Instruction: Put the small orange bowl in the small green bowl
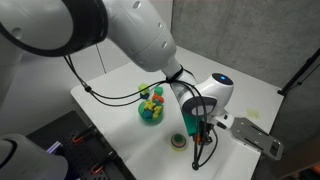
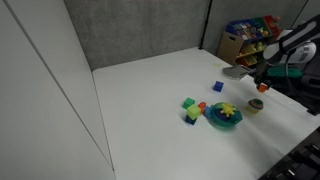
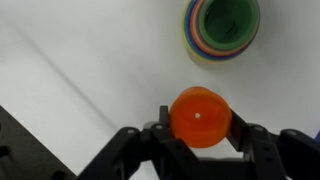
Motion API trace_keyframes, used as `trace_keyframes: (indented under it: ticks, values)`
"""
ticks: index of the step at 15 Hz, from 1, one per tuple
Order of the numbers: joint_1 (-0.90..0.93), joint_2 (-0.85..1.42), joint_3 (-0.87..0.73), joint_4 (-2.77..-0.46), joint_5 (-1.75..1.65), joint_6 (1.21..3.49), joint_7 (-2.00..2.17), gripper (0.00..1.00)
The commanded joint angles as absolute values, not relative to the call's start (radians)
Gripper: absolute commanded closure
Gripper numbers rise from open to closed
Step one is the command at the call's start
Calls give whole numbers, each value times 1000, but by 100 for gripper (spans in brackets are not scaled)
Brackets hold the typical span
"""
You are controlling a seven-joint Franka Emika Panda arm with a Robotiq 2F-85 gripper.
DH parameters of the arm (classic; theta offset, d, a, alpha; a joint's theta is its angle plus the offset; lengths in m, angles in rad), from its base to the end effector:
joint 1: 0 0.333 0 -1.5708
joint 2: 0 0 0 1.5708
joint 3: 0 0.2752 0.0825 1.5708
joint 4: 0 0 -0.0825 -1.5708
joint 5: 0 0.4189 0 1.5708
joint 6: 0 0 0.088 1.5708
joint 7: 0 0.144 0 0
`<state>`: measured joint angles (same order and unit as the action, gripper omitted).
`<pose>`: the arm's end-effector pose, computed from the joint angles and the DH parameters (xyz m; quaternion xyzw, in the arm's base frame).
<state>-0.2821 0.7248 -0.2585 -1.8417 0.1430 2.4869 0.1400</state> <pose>0.5312 -0.3284 0.0415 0.9314 -0.3605 -0.0332 0.0382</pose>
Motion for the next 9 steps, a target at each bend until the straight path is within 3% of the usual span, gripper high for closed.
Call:
trace_keyframes:
  ticks: [1, 9]
  values:
    - [-239, 635, -266, -1987, 110, 2547, 162, 70]
    - [-159, 595, -279, -2118, 74, 2649, 190, 70]
